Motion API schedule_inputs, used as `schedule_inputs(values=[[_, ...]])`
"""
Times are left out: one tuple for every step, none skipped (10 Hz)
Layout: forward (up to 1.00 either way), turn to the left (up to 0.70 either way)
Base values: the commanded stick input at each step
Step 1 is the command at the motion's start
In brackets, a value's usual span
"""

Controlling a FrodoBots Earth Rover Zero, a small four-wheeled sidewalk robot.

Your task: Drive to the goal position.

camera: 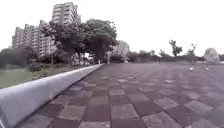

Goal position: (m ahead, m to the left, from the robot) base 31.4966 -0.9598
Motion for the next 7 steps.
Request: schedule_inputs(values=[[1.00, 0.00], [1.00, 0.00], [1.00, 0.00], [1.00, 0.00], [1.00, 0.00], [1.00, 0.00], [1.00, 0.00]])
